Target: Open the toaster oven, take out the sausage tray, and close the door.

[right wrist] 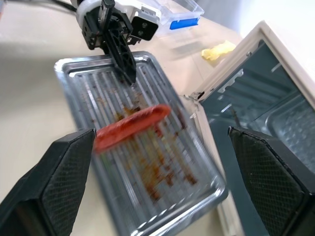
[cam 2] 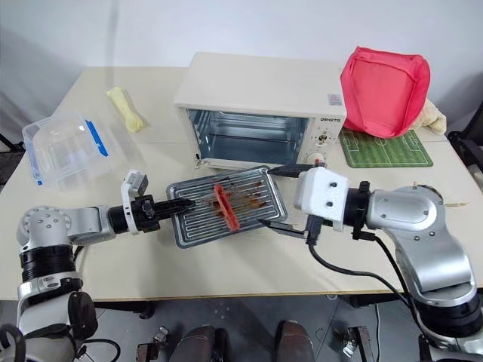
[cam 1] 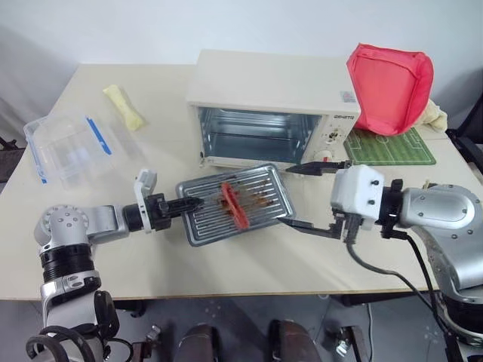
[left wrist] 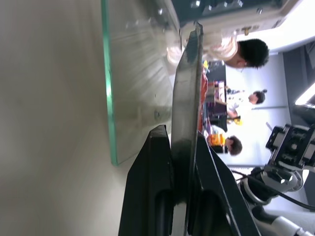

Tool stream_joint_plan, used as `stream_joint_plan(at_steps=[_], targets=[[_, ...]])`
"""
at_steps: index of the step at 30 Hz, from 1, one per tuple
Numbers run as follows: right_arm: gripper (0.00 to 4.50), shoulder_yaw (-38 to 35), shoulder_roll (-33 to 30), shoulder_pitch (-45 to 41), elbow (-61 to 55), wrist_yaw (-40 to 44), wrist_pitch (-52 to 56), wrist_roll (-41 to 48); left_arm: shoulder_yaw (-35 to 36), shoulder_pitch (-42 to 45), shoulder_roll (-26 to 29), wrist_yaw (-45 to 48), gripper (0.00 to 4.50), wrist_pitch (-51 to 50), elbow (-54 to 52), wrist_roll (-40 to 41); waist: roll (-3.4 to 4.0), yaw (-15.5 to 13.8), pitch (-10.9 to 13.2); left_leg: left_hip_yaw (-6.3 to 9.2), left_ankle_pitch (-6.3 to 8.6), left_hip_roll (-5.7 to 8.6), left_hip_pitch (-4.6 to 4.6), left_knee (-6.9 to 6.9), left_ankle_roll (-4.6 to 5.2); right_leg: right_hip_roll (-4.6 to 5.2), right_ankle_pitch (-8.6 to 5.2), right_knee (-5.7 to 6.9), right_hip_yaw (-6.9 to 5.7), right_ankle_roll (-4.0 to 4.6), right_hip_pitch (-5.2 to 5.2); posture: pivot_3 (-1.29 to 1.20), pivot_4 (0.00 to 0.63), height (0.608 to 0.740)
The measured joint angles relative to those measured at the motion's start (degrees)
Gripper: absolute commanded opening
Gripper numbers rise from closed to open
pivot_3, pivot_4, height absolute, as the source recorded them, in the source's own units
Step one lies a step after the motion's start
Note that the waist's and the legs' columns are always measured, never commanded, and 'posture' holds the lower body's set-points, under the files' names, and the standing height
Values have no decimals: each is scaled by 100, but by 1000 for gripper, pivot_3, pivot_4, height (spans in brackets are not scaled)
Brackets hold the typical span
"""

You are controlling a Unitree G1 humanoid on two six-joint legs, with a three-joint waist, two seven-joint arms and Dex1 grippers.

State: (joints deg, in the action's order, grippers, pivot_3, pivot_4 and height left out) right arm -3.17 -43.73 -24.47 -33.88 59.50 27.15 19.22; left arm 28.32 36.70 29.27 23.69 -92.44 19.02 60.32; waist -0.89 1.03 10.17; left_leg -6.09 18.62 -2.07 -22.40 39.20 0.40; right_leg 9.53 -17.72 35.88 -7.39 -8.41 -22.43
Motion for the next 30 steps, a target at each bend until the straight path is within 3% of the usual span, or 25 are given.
stream_joint_plan(at_steps=[15, 20, 26, 30], targets=[[4480, -220, -465, 192, 1096, 278, -355, 258, 771, -445, -377, -1290, 0, 0, -41, 1474, -3, -96, 2, -9, 0, -1, 2, 0, 0, 1, 0, -2, 12, 0, -2, 0, 150, 740], [4480, -247, -530, 254, 1344, 346, -469, 300, 1080, -1173, -436, -2145, 0, 160, -432, 2570, -3, -72, 2, -16, 1, -4, 11, -6, 0, 1, 0, -2, 23, 0, -2, 0, 150, 740], [4480, -367, -534, 267, 1720, 378, -474, 419, 902, -2654, -140, -3396, 0, 1479, -1227, 4678, -3, -90, 2, -15, 2, -7, 15, -5, 1, 6, 0, -4, 34, 2, 0, 0, 150, 740], [4480, -406, -534, 285, 1916, 489, -464, 563, 1045, -3025, -167, -3478, 0, 2044, -1639, 5030, -4, -153, 2, -17, 2, 2, 14, -1, 4, 7, -1, -15, 39, 3, 7, 0, 150, 740]])
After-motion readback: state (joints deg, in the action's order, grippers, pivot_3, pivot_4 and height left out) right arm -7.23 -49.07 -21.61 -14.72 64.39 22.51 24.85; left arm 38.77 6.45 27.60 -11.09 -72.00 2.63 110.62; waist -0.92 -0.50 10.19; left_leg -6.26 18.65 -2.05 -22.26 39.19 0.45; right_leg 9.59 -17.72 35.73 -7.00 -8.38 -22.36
